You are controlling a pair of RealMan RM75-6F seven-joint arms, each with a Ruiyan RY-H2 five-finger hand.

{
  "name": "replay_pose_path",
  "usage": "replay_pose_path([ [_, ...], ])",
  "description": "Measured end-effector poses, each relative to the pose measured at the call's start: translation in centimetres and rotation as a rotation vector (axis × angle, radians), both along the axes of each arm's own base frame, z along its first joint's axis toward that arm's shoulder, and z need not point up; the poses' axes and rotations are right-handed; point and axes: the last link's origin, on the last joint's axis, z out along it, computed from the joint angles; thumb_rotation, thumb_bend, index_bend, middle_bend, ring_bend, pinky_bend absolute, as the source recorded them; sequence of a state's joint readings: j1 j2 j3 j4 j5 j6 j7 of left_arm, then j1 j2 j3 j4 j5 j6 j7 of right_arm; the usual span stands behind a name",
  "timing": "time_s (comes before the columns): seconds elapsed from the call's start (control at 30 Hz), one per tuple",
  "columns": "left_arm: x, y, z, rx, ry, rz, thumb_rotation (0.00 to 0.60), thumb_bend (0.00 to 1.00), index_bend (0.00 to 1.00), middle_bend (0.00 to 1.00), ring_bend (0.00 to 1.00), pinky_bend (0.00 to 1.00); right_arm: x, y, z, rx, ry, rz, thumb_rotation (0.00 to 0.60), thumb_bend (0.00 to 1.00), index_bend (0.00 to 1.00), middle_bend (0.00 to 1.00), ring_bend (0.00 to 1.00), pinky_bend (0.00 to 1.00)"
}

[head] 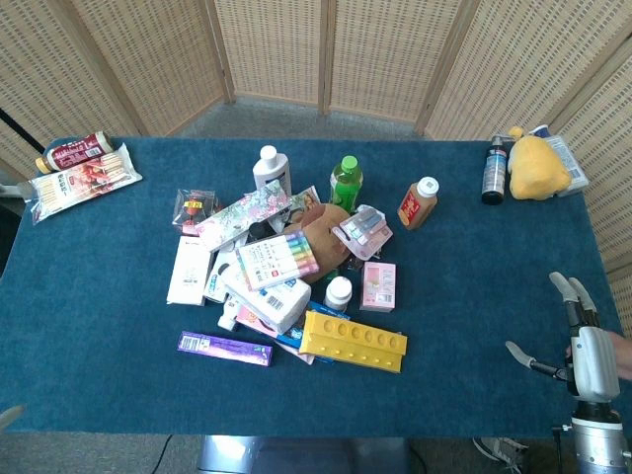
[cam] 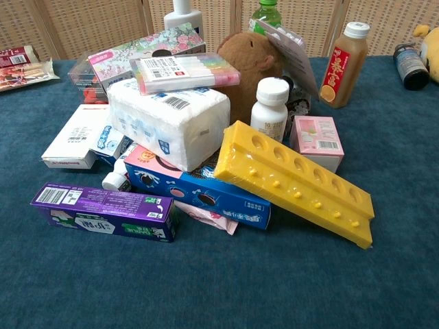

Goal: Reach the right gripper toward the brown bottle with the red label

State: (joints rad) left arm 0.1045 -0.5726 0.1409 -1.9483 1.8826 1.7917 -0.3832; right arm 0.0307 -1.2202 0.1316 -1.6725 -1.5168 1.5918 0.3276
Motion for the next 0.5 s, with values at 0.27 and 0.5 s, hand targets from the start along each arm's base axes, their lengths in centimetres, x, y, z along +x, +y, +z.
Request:
replay_pose_path([
  [0.27, 0.1, 0.0, -0.2, -0.005, 0.005, -0.003, 0.600, 0.00, 0.00, 0.00, 0.00, 0.00, -0.6, -0.2, -0.3, 0.020, -0.009, -0.024, 0.600, 0.00, 0.00, 0.00, 0.00, 0.00],
  [0.5, 0.3, -0.1, 0.3, 0.015, -0.013, -0.011, 0.600, 0.00, 0.00, 0.00, 0.00, 0.00, -0.9, -1.5, -1.4, 0.064, -0.022, -0.042, 0.600, 0.00, 0.00, 0.00, 0.00, 0.00],
])
